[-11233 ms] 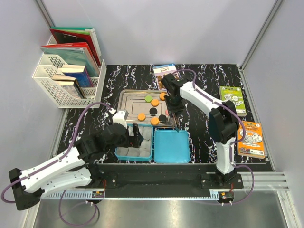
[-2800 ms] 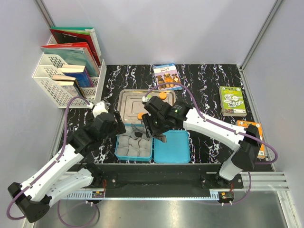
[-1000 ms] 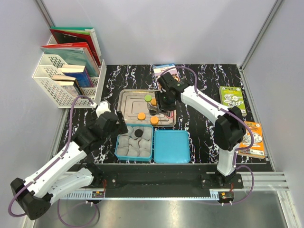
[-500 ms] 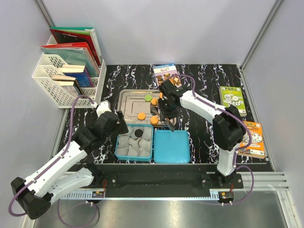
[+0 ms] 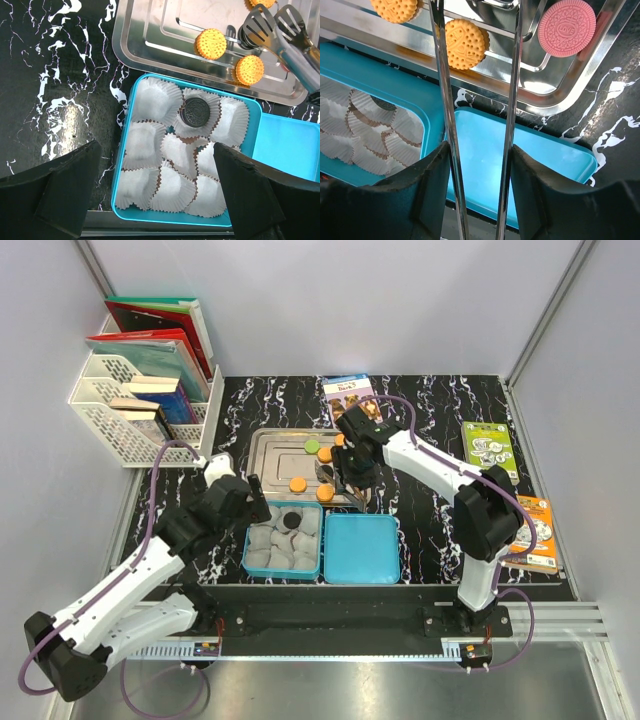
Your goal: Pack the cookies
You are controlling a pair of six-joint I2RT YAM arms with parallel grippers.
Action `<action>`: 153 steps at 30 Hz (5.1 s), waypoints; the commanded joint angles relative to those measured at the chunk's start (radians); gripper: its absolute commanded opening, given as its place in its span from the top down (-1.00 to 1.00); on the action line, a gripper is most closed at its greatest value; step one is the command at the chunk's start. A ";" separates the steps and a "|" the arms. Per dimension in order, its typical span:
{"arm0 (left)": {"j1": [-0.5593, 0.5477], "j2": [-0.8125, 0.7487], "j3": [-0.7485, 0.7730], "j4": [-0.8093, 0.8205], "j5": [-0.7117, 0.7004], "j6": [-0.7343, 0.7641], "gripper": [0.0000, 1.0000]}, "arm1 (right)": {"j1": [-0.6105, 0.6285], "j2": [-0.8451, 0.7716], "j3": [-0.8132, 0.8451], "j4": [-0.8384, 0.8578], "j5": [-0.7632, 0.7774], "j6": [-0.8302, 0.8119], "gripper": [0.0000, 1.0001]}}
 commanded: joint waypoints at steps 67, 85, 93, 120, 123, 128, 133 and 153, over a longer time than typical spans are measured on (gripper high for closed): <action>0.002 -0.037 0.061 0.000 -0.033 0.010 -0.98 | 0.376 -0.376 0.011 -0.199 0.025 0.095 0.80; 0.002 -0.035 0.029 0.003 -0.006 -0.011 -0.98 | 0.493 -0.284 0.002 -0.163 -0.018 0.124 0.69; 0.002 -0.037 0.026 0.006 0.002 -0.013 -0.98 | 0.502 -0.289 0.014 -0.171 0.020 0.135 0.10; 0.004 -0.041 0.023 0.008 0.008 -0.011 -0.98 | 0.266 -0.356 0.028 -0.186 0.114 0.070 -0.04; 0.004 -0.046 0.021 0.008 0.005 -0.008 -0.98 | 0.202 -0.359 0.039 -0.174 0.108 0.043 -0.03; 0.002 -0.034 0.030 0.009 0.002 0.003 -0.98 | 0.082 -0.306 0.066 -0.166 0.080 0.007 -0.03; 0.004 -0.032 0.031 0.009 -0.004 0.009 -0.98 | 0.044 -0.243 0.055 -0.153 0.073 -0.016 -0.02; 0.002 -0.024 0.003 0.023 0.007 0.012 -0.98 | -0.079 -0.198 -0.095 -0.068 0.077 -0.026 -0.01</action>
